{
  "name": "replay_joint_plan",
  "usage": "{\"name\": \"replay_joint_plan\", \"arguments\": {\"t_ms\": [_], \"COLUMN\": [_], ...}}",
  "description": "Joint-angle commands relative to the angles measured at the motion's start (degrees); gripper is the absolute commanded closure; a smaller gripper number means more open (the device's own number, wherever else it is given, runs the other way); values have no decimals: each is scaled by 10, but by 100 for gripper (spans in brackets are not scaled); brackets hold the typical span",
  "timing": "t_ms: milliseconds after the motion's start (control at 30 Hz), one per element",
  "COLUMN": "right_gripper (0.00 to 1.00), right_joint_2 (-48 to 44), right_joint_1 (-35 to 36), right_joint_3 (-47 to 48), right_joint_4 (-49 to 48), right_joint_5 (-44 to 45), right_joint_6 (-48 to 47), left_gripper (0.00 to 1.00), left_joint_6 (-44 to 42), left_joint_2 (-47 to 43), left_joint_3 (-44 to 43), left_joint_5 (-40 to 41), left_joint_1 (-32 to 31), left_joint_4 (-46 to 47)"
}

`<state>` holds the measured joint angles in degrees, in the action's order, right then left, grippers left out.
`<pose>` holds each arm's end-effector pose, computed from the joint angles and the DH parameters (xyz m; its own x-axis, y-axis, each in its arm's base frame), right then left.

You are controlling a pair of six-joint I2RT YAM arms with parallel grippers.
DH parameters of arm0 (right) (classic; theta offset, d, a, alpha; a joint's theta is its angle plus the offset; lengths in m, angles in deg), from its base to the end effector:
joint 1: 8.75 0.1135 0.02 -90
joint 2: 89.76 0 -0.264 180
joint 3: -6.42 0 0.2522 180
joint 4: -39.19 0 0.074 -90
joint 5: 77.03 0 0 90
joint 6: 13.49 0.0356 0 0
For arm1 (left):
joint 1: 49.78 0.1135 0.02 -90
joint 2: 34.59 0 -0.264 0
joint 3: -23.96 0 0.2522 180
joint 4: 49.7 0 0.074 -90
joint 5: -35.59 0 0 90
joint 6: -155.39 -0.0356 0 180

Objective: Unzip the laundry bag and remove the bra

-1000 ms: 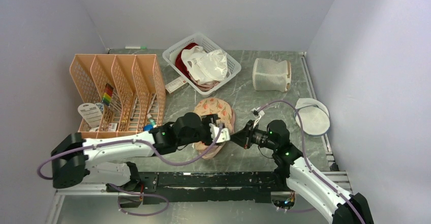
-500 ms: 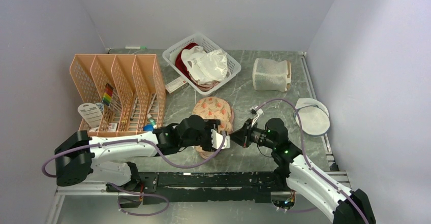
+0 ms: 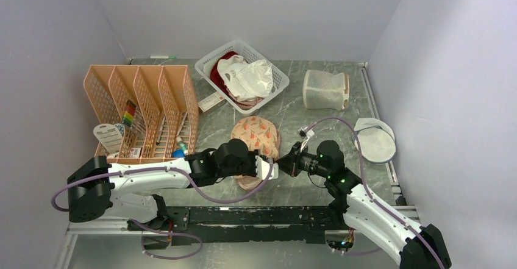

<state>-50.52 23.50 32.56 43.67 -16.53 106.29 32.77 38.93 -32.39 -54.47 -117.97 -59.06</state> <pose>0.1270 0.1009 0.1916 -0.6496 0.1013 -0.7535 -0.6208 0.5015 0.6026 0.1055 -0.2638 0.2432 0.3609 0.5491 -0.7538 0.8717 0.0886 0.4819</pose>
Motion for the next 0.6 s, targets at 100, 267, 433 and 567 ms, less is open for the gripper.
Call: {"name": "replay_joint_plan", "arguments": {"t_ms": [100, 267, 433, 567], "right_gripper": [100, 100, 100, 100], "right_joint_2": [0, 36, 83, 138], "right_joint_1": [5, 3, -53, -158], "right_joint_3": [25, 36, 48, 41], "right_joint_4": [10, 46, 49, -13], "right_joint_5": [32, 116, 145, 32], "right_joint_6": [-1, 15, -11, -12], "left_gripper": [93, 93, 93, 93], "left_joint_6": [-15, -21, -28, -33], "left_joint_2": [-20, -64, -71, -55], "left_joint_3": [-7, 22, 31, 22], "left_joint_5": [10, 14, 29, 38], "left_joint_1": [-14, -15, -15, -16], "left_joint_4": [16, 55, 64, 46]}}
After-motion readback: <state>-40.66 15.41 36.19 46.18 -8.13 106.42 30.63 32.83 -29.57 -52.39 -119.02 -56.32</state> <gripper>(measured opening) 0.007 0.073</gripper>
